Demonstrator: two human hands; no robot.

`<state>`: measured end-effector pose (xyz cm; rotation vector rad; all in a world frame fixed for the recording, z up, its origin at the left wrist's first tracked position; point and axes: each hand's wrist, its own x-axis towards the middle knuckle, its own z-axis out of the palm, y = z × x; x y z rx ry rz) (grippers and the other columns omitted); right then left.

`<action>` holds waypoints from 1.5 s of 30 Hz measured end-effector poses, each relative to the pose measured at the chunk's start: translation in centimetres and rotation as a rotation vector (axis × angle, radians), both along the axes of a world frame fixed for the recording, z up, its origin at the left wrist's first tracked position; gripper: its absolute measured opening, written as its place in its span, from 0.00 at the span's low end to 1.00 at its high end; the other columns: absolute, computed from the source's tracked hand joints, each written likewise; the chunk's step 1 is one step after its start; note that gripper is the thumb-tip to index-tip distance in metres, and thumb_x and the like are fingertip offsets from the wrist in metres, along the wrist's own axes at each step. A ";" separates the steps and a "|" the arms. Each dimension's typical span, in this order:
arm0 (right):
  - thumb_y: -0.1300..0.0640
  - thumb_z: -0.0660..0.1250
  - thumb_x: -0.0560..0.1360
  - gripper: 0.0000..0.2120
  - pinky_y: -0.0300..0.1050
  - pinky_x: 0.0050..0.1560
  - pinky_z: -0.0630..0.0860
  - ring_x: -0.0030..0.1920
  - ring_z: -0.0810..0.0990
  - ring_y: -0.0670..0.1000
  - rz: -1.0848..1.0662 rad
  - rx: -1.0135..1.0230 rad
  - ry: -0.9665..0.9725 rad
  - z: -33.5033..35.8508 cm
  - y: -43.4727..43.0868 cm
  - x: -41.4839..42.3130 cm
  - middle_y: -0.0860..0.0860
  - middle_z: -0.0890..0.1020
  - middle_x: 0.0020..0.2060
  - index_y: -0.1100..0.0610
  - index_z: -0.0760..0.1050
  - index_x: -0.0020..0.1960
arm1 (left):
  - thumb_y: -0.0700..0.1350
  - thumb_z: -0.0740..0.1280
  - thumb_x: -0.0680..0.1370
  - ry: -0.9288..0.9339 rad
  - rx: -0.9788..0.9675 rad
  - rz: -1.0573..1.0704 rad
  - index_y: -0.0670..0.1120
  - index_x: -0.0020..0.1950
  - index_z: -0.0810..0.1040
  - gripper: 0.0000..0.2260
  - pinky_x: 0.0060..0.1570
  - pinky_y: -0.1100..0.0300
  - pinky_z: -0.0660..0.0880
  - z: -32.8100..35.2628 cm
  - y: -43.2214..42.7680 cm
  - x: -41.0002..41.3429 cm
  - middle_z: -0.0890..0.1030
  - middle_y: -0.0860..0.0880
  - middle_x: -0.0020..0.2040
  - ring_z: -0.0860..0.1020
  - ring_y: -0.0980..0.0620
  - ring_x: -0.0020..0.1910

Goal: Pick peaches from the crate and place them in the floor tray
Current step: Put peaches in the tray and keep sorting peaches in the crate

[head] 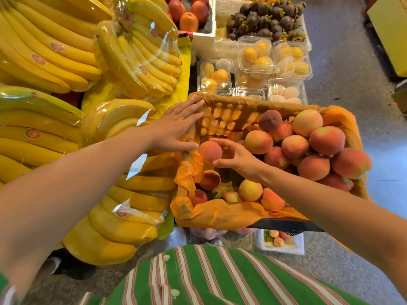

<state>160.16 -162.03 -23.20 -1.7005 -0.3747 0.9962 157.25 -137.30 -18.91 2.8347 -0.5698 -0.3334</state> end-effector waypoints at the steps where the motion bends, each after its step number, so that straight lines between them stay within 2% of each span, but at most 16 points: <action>1: 0.58 0.75 0.71 0.30 0.41 0.60 0.76 0.63 0.75 0.47 0.020 -0.021 -0.039 -0.2 0.2 0.0 0.50 0.73 0.66 0.50 0.69 0.70 | 0.72 0.49 0.70 0.001 0.002 0.000 0.48 0.79 0.49 0.44 0.72 0.55 0.35 0.0 0.0 0.0 0.40 0.50 0.79 0.34 0.53 0.76; 5: 0.51 0.75 0.70 0.32 0.49 0.65 0.73 0.65 0.72 0.51 0.055 -0.275 -0.270 -1.2 1.8 0.1 0.52 0.68 0.68 0.51 0.66 0.71 | 0.71 0.51 0.71 0.009 0.012 0.002 0.48 0.79 0.48 0.43 0.72 0.55 0.34 0.1 0.1 -0.1 0.40 0.50 0.79 0.34 0.53 0.76; 8: 0.48 0.72 0.72 0.31 0.46 0.59 0.73 0.62 0.72 0.55 0.080 -0.538 -0.430 -2.3 3.4 0.5 0.57 0.70 0.64 0.57 0.67 0.70 | 0.71 0.50 0.71 0.005 0.012 0.000 0.48 0.79 0.49 0.43 0.72 0.55 0.34 0.1 0.0 0.0 0.40 0.50 0.79 0.34 0.52 0.76; 10: 0.47 0.71 0.73 0.28 0.46 0.55 0.73 0.61 0.73 0.56 0.140 -0.612 -0.452 -3.1 4.2 0.6 0.59 0.73 0.63 0.60 0.69 0.67 | 0.69 0.52 0.72 0.015 0.020 0.005 0.48 0.79 0.49 0.41 0.71 0.56 0.34 0.1 0.0 -0.1 0.41 0.50 0.79 0.34 0.52 0.77; 13: 0.48 0.69 0.75 0.28 0.52 0.59 0.75 0.61 0.74 0.58 0.225 -0.674 -0.401 -4.0 4.8 0.5 0.60 0.74 0.64 0.63 0.68 0.68 | 0.69 0.52 0.72 0.014 0.032 0.012 0.48 0.79 0.49 0.41 0.72 0.54 0.35 0.2 -0.1 0.0 0.42 0.50 0.79 0.35 0.52 0.77; 16: 0.50 0.68 0.76 0.28 0.53 0.60 0.76 0.62 0.75 0.58 0.233 -0.643 -0.352 -3.6 4.9 0.3 0.59 0.74 0.65 0.62 0.66 0.70 | 0.69 0.52 0.72 0.011 0.038 0.020 0.49 0.78 0.53 0.40 0.74 0.50 0.39 0.3 -0.1 0.2 0.46 0.51 0.80 0.37 0.51 0.77; 19: 0.52 0.66 0.77 0.24 0.50 0.60 0.76 0.62 0.76 0.55 0.212 -0.551 -0.349 -1.6 4.0 0.4 0.56 0.76 0.65 0.60 0.68 0.70 | 0.68 0.55 0.72 -0.051 0.041 0.001 0.50 0.75 0.62 0.36 0.73 0.48 0.45 0.8 -0.4 0.7 0.56 0.50 0.78 0.43 0.49 0.78; 22: 0.54 0.65 0.78 0.18 0.46 0.58 0.78 0.59 0.78 0.52 0.172 -0.391 -0.358 1.9 2.1 0.5 0.54 0.79 0.60 0.58 0.72 0.66 | 0.63 0.59 0.74 -0.139 0.024 -0.012 0.52 0.67 0.74 0.25 0.71 0.47 0.52 1.9 -1.2 1.7 0.71 0.50 0.70 0.55 0.47 0.75; 24: 0.56 0.65 0.79 0.14 0.43 0.55 0.78 0.56 0.79 0.48 0.149 -0.306 -0.402 4.3 0.3 0.5 0.52 0.81 0.57 0.57 0.76 0.63 | 0.57 0.64 0.75 -0.201 -0.018 -0.039 0.53 0.62 0.77 0.17 0.68 0.48 0.56 2.6 -2.4 2.5 0.76 0.51 0.63 0.62 0.46 0.72; 28: 0.59 0.65 0.78 0.10 0.39 0.54 0.78 0.53 0.81 0.45 0.025 -0.235 -0.529 8.3 -4.4 0.2 0.49 0.83 0.52 0.58 0.79 0.58 | 0.52 0.67 0.75 -0.289 -0.064 -0.174 0.51 0.57 0.80 0.12 0.58 0.50 0.67 3.9 -6.5 4.4 0.79 0.48 0.55 0.73 0.46 0.59; 32: 0.62 0.66 0.77 0.08 0.41 0.50 0.79 0.48 0.83 0.47 -0.217 -0.244 -0.682 11.0 -10.1 0.0 0.53 0.84 0.48 0.61 0.80 0.55 | 0.51 0.68 0.74 -0.284 -0.120 -0.254 0.50 0.57 0.79 0.13 0.51 0.49 0.73 4.5 -11.0 6.1 0.78 0.47 0.53 0.75 0.45 0.53; 35: 0.60 0.69 0.75 0.06 0.34 0.47 0.74 0.46 0.80 0.40 -0.401 -0.324 -0.822 11.7 -14.3 0.4 0.49 0.83 0.46 0.58 0.81 0.52 | 0.48 0.69 0.73 -0.286 -0.181 -0.294 0.49 0.57 0.79 0.13 0.46 0.51 0.73 4.5 -13.7 7.0 0.78 0.46 0.50 0.76 0.44 0.49; 37: 0.56 0.71 0.73 0.10 0.35 0.47 0.71 0.45 0.77 0.40 -0.481 -0.437 -0.908 11.7 -16.8 0.8 0.47 0.80 0.46 0.58 0.80 0.53 | 0.47 0.69 0.72 -0.288 -0.218 -0.303 0.47 0.56 0.79 0.13 0.47 0.52 0.72 4.5 -15.3 7.5 0.79 0.45 0.49 0.76 0.44 0.49; 39: 0.50 0.69 0.68 0.20 0.44 0.51 0.71 0.50 0.75 0.50 -0.424 -0.621 -0.946 11.3 -18.9 1.2 0.51 0.78 0.48 0.57 0.78 0.57 | 0.48 0.66 0.73 -0.282 -0.233 -0.303 0.45 0.57 0.79 0.15 0.49 0.49 0.73 4.4 -16.9 8.1 0.78 0.43 0.51 0.76 0.42 0.51; 42: 0.38 0.64 0.60 0.35 0.55 0.57 0.71 0.58 0.73 0.61 -0.269 -0.922 -0.826 10.7 -21.1 1.0 0.57 0.76 0.55 0.52 0.73 0.64 | 0.50 0.66 0.72 -0.269 -0.257 -0.345 0.45 0.61 0.76 0.19 0.49 0.46 0.74 4.2 -19.3 8.9 0.78 0.42 0.54 0.75 0.40 0.53; 45: 0.38 0.65 0.58 0.41 0.56 0.56 0.72 0.59 0.71 0.61 -0.185 -1.020 -0.795 10.0 -21.9 0.4 0.58 0.74 0.58 0.50 0.69 0.69 | 0.48 0.71 0.73 -0.263 -0.267 -0.406 0.46 0.66 0.74 0.22 0.54 0.49 0.70 4.2 -22.0 9.7 0.77 0.43 0.60 0.73 0.40 0.57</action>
